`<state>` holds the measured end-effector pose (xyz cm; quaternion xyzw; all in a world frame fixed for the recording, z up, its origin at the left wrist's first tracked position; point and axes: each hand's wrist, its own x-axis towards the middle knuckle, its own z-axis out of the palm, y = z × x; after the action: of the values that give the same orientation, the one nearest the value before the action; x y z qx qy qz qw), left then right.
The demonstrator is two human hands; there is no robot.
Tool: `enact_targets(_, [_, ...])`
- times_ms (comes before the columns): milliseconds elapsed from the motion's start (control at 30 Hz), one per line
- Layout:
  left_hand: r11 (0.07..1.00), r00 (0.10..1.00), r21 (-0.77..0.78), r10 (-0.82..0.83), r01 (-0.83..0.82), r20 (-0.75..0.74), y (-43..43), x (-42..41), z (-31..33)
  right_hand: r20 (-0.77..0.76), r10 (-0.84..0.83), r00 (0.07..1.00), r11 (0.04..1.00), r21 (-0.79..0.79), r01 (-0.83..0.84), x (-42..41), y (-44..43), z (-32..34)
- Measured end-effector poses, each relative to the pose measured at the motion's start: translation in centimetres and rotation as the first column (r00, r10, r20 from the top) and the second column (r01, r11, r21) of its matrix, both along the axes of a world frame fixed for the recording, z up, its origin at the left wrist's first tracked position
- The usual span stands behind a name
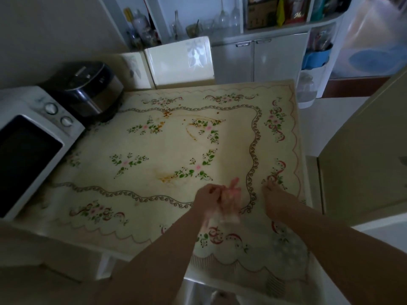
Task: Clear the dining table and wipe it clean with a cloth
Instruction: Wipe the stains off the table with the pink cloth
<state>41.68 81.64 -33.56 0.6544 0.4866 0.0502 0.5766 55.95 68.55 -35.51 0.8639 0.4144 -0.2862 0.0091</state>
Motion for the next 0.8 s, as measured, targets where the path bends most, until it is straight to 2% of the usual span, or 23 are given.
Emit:
enact_targets(33, [0.999, 0.999, -0.039, 0.037, -0.037, 0.000, 0.6, -0.3, 0.4, -0.005, 0.014, 1.000, 1.000, -0.016, -0.014, 0.1, 0.0, 0.2])
enact_targets(67, [0.999, 0.999, 0.004, 0.039, -0.039, -0.034, 1.2, -0.6, 0.5, -0.013, 0.020, 1.000, 0.999, -0.030, -0.021, 0.2, 0.0, 0.3])
enact_targets(100, [0.991, 0.992, 0.130, 0.047, -0.032, -0.116, 1.5, -1.1, 0.5, -0.022, 0.021, 1.000, 0.999, -0.040, -0.022, 0.3, 0.1, 0.4])
enact_targets(167, [0.897, 0.961, 0.441, 0.138, -0.019, -0.239, 2.4, -2.1, 0.1, -0.022, 0.020, 1.000, 0.999, -0.050, -0.021, 0.4, 0.2, 0.3])
enact_targets(200, [0.856, 0.970, 0.515, 0.092, 0.038, -0.225, 2.4, -2.4, -0.1, -0.018, 0.023, 1.000, 0.998, -0.052, -0.024, 0.4, 0.2, 0.2])
enact_targets(233, [0.825, 0.968, 0.527, -0.090, 0.203, -0.233, 2.4, -2.5, -0.4, -0.015, 0.027, 1.000, 0.998, -0.054, -0.028, 0.4, 0.2, 0.1])
enact_targets(267, [0.723, 0.893, 0.526, -0.337, 0.448, -0.297, 2.3, -2.6, -1.2, -0.011, 0.029, 1.000, 0.998, -0.057, -0.030, 0.4, 0.2, 0.1])
enact_targets(300, [0.506, 0.717, 0.509, -0.524, 0.696, -0.459, 1.9, -2.7, -2.1, -0.008, 0.026, 1.000, 0.997, -0.070, -0.027, 0.3, 0.3, 0.2])
enact_targets(333, [0.322, 0.549, 0.448, -0.569, 0.834, -0.612, 1.4, -3.0, -3.1, -0.001, 0.020, 1.000, 0.996, -0.084, -0.020, 0.2, 0.4, 0.4])
enact_targets(367, [0.260, 0.477, 0.402, -0.551, 0.878, -0.685, 0.9, -3.2, -3.9, 0.006, 0.009, 1.000, 0.995, -0.096, -0.008, 0.0, 0.6, 0.5])
enact_targets(467, [0.327, 0.527, 0.413, -0.498, 0.850, -0.689, 1.2, -3.9, -6.1, 0.032, -0.049, 0.998, 0.995, -0.090, 0.052, -0.5, 1.6, 1.2])
enact_targets(600, [0.364, 0.497, 0.354, -0.462, 0.862, -0.735, 3.9, -5.1, -6.4, 0.125, 0.006, 0.992, 1.000, -0.027, -0.003, -2.0, 3.5, 1.1])
enact_targets(800, [0.420, 0.453, 0.279, -0.402, 0.864, -0.796, 9.2, -7.9, -5.4, 0.107, 0.046, 0.993, 0.999, -0.015, -0.045, -3.5, 7.7, 0.2])
